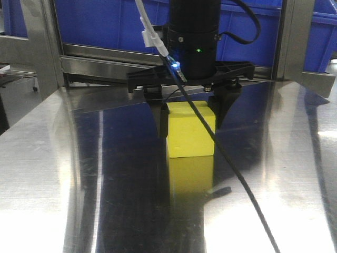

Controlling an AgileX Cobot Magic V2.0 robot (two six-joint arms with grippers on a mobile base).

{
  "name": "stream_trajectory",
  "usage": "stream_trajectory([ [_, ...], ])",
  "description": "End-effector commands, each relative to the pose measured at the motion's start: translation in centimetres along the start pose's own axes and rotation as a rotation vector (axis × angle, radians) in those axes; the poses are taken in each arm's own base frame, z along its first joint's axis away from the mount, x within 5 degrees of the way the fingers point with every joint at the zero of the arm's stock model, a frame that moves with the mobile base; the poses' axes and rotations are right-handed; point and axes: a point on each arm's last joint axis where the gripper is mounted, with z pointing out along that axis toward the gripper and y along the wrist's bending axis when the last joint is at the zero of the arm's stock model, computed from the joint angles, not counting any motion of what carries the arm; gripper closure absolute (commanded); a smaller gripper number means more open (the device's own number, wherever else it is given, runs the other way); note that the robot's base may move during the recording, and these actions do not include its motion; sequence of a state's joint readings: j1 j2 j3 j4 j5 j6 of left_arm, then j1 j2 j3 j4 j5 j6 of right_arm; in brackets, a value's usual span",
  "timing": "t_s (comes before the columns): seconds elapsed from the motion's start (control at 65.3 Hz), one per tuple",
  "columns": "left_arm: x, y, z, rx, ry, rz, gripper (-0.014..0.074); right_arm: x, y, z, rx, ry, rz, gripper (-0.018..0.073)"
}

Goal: Place yellow foam block on left shelf second layer
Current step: 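Close the right gripper on the yellow foam cube and lift it, then back the base away from the table holding the cube in the right gripper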

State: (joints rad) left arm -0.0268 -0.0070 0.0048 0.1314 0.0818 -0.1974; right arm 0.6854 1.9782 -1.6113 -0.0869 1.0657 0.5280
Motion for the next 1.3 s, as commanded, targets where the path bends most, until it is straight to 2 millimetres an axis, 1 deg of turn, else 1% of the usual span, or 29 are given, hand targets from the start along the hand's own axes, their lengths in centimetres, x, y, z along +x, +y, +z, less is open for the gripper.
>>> stream_trajectory([
  [0.0, 0.1, -0.1, 0.1, 0.018, -0.052, -0.006, 0.0460, -1.0, -0.7, -3.3, -0.032, -0.115, 0.005, 0.0300],
  [0.061, 0.1, -0.1, 0.1, 0.018, -0.052, -0.006, 0.0460, -1.2, -1.3, -3.7, -0.032, -0.128, 0.003, 0.0300],
  [0.153, 0.1, -0.1, 0.1, 0.018, -0.052, -0.006, 0.0460, -1.4, -2.9, -4.7, -0.032, -0.160, -0.002, 0.0300],
  [0.276, 0.1, -0.1, 0.1, 0.018, -0.052, -0.006, 0.0460, -1.2, -6.0, -6.9, -0.033, -0.235, 0.015, 0.0300],
  [0.383, 0.1, -0.1, 0.1, 0.018, -0.052, -0.006, 0.0460, -0.2, -9.2, -8.3, -0.014, -0.291, 0.039, 0.0300],
  [0.49, 0.1, -0.1, 0.1, 0.018, -0.052, -0.006, 0.0460, 1.8, -12.6, -9.3, 0.017, -0.320, 0.081, 0.0300],
  [0.506, 0.1, -0.1, 0.1, 0.018, -0.052, -0.006, 0.0460, 2.2, -13.1, -9.2, 0.024, -0.315, 0.086, 0.0300],
  [0.598, 0.1, -0.1, 0.1, 0.018, -0.052, -0.006, 0.0460, 4.5, -15.9, -10.0, 0.050, -0.342, 0.127, 0.0300],
  [0.659, 0.1, -0.1, 0.1, 0.018, -0.052, -0.006, 0.0460, 6.6, -17.6, -10.0, 0.072, -0.346, 0.148, 0.0300],
  [0.674, 0.1, -0.1, 0.1, 0.018, -0.052, -0.006, 0.0460, 7.2, -17.9, -10.3, 0.076, -0.358, 0.153, 0.0300],
  [0.736, 0.1, -0.1, 0.1, 0.018, -0.052, -0.006, 0.0460, 9.0, -19.3, -10.5, 0.096, -0.373, 0.174, 0.0300],
  [0.781, 0.1, -0.1, 0.1, 0.018, -0.052, -0.006, 0.0460, 10.6, -20.0, -10.3, 0.111, -0.372, 0.182, 0.0300],
  [0.797, 0.1, -0.1, 0.1, 0.018, -0.052, -0.006, 0.0460, 11.2, -20.3, -10.6, 0.115, -0.385, 0.185, 0.0300],
  [0.873, 0.1, -0.1, 0.1, 0.018, -0.052, -0.006, 0.0460, 13.8, -21.2, -10.8, 0.136, -0.410, 0.204, 0.0300],
  [0.935, 0.1, -0.1, 0.1, 0.018, -0.052, -0.006, 0.0460, 15.8, -21.4, -10.8, 0.145, -0.435, 0.205, 0.0302],
  [1.134, 0.1, -0.1, 0.1, 0.018, -0.052, -0.006, 0.0460, 20.8, -20.9, -12.3, 0.144, -0.612, 0.189, 0.0302],
  [1.287, 0.1, -0.1, 0.1, 0.018, -0.052, -0.006, 0.0460, 24.2, -20.4, -14.6, 0.146, -0.792, 0.181, 0.0302],
])
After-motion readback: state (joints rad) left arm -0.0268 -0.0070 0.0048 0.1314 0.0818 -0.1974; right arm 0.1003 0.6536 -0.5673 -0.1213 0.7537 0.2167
